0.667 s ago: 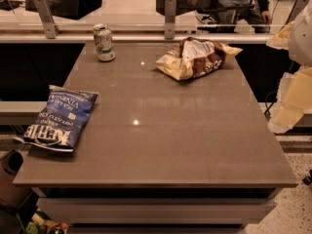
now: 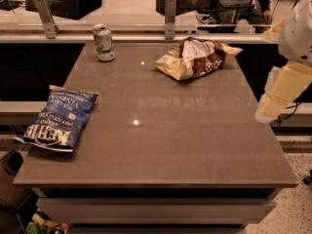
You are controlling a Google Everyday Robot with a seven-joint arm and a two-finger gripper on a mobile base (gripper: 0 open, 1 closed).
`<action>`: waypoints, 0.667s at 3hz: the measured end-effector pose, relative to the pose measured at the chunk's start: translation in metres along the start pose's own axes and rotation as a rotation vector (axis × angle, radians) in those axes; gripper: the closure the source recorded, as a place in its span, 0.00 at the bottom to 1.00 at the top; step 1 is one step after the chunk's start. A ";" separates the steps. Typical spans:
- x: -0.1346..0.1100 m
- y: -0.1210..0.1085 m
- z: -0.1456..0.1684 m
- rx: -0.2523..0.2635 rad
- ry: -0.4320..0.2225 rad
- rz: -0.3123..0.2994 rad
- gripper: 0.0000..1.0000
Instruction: Move brown chip bag near blue chip bag
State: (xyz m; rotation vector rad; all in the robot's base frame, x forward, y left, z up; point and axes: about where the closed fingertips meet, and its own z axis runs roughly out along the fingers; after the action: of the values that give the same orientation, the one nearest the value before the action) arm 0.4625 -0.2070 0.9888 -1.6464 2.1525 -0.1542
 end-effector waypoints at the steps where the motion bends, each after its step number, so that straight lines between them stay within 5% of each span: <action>1: -0.014 -0.027 0.020 0.032 -0.057 0.024 0.00; 2: -0.028 -0.059 0.039 0.071 -0.108 0.047 0.00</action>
Offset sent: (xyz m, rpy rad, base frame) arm 0.1249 0.0236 -0.0109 0.1626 -0.1496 -0.0473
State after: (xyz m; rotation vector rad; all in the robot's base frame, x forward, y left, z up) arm 0.5366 -0.1909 0.9810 -1.5277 2.0792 -0.1227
